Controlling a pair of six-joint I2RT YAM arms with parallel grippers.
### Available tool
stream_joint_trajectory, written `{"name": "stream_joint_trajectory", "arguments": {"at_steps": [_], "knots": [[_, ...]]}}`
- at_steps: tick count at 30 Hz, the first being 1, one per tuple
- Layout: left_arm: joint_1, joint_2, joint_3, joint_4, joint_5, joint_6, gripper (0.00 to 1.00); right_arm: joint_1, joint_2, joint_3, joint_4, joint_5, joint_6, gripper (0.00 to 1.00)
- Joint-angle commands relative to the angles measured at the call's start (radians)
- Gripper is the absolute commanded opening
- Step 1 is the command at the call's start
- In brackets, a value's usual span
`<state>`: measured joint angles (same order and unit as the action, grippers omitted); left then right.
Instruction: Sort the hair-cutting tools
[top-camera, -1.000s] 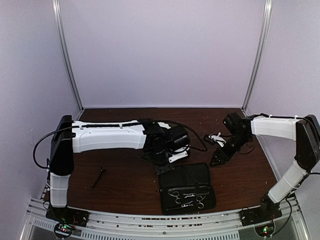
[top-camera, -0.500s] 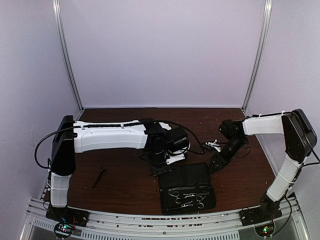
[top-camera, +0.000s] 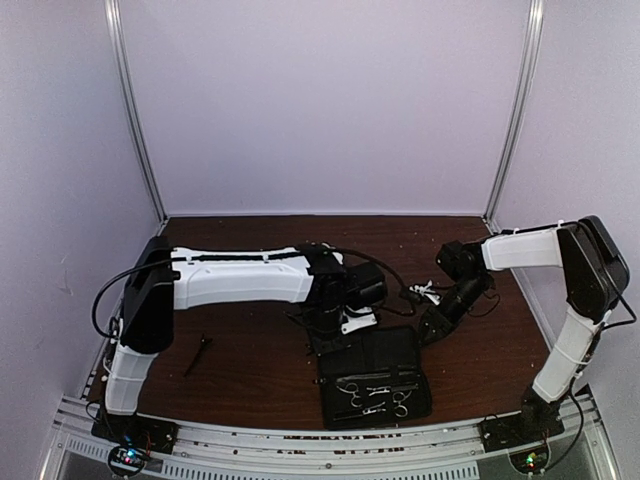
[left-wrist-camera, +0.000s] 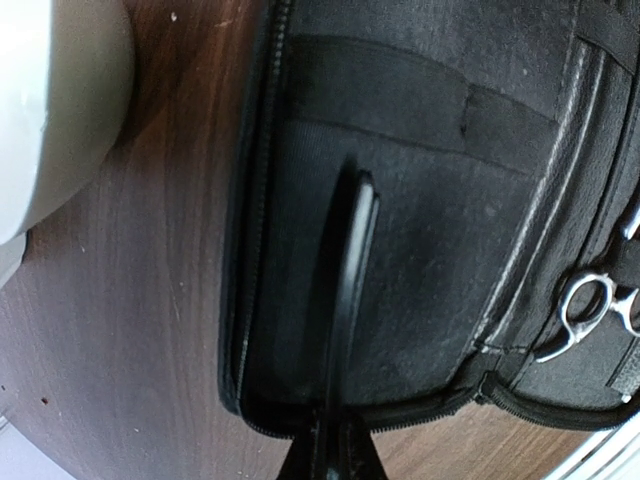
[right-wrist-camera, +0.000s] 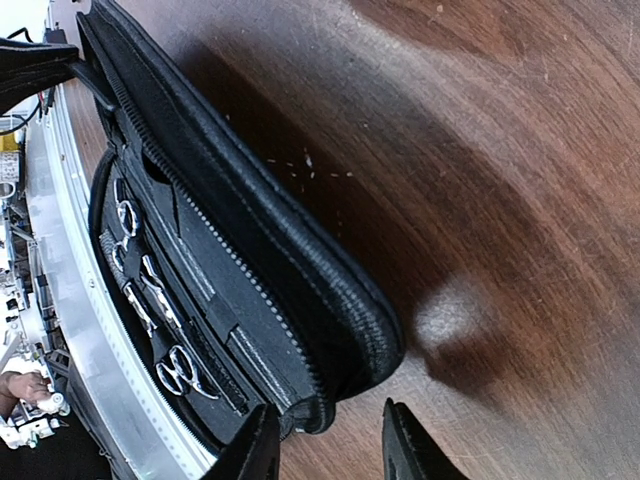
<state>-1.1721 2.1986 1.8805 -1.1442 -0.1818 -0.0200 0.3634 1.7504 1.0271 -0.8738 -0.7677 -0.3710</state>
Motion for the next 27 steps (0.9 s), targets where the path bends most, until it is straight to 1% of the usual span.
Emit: {"name": "stream_joint_trajectory", "arguments": {"at_steps": [1, 15, 21, 22, 25, 27], "knots": [[-0.004, 0.043, 0.062, -0.005, 0.019, 0.011, 0.00, -0.004, 0.011, 0.019, -0.017, -0.023, -0.015, 0.36], [-0.004, 0.173, 0.276, -0.004, 0.076, 0.033, 0.00, -0.005, 0.027, 0.027, -0.032, -0.034, -0.023, 0.36], [-0.004, 0.190, 0.290, 0.025, 0.067, 0.042, 0.00, -0.006, 0.030, 0.030, -0.036, -0.035, -0.025, 0.36], [-0.004, 0.191, 0.289, 0.027, 0.065, 0.042, 0.01, -0.005, 0.031, 0.030, -0.035, -0.034, -0.025, 0.36], [-0.004, 0.188, 0.282, 0.027, 0.056, 0.040, 0.15, -0.006, 0.036, 0.033, -0.039, -0.034, -0.026, 0.36], [-0.004, 0.181, 0.267, 0.028, 0.034, 0.037, 0.22, -0.005, 0.036, 0.034, -0.038, -0.034, -0.027, 0.36]]}}
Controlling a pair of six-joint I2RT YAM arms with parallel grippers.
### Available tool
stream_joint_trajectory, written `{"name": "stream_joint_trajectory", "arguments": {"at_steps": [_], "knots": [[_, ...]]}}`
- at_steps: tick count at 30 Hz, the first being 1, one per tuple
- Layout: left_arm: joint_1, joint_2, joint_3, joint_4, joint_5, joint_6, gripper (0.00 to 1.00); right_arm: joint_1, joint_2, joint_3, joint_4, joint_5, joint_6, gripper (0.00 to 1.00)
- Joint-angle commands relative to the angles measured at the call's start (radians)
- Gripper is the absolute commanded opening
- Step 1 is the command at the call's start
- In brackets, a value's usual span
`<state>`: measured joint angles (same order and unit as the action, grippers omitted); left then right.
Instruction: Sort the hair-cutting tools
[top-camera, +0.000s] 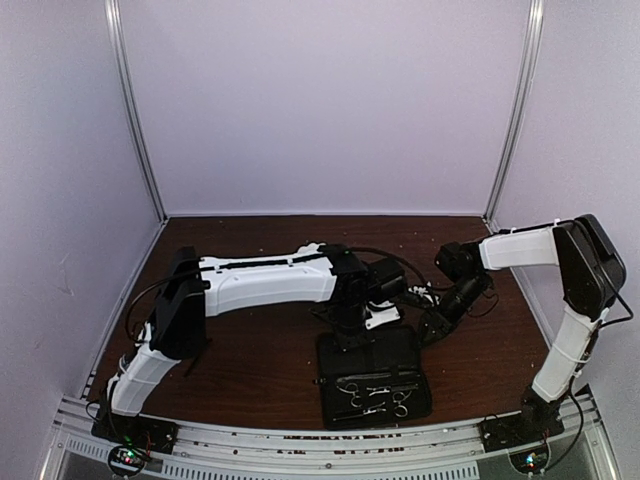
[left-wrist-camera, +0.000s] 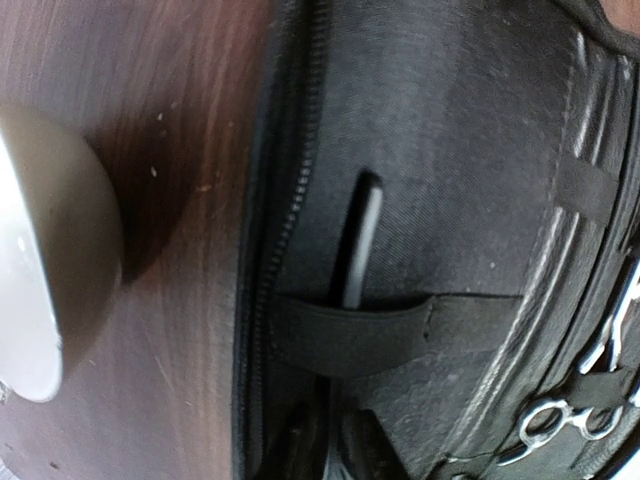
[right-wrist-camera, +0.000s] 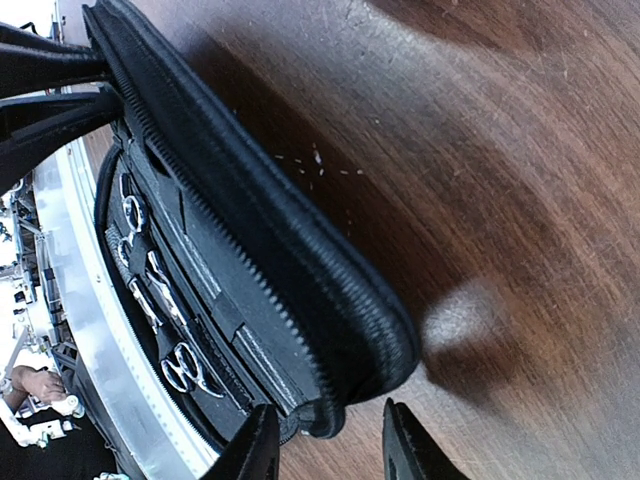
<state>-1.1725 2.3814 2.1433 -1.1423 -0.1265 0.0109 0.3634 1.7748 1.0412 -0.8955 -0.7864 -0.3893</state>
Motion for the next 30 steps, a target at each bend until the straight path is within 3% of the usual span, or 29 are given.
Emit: {"name": "stream_joint_trajectory", "arguments": {"at_steps": [1, 4, 10, 17, 19, 25, 30], "knots": [[-0.004, -0.007, -0.002, 0.026, -0.034, 0.004, 0.25, -0.005, 0.012, 0.020, -0.018, -0.015, -0.008, 0.36], [-0.004, -0.041, -0.026, 0.040, -0.053, 0.001, 0.33, -0.006, 0.010, 0.019, -0.017, -0.014, -0.008, 0.36], [-0.005, -0.131, -0.067, 0.054, -0.054, -0.005, 0.39, -0.004, 0.007, 0.018, -0.018, -0.012, -0.009, 0.36], [-0.005, -0.318, -0.269, 0.087, -0.021, -0.100, 0.46, -0.004, 0.010, 0.020, -0.019, -0.012, -0.011, 0.36], [-0.005, -0.348, -0.326, 0.099, -0.013, -0.120, 0.41, -0.005, 0.014, 0.022, -0.019, -0.014, -0.011, 0.36], [-0.005, -0.340, -0.415, 0.124, 0.018, -0.143, 0.00, -0.004, 0.017, 0.023, -0.021, -0.014, -0.013, 0.36], [0.007, -0.297, -0.400, 0.139, -0.006, -0.154, 0.00, -0.004, 0.017, 0.021, -0.020, -0.011, -0.012, 0.36]]}}
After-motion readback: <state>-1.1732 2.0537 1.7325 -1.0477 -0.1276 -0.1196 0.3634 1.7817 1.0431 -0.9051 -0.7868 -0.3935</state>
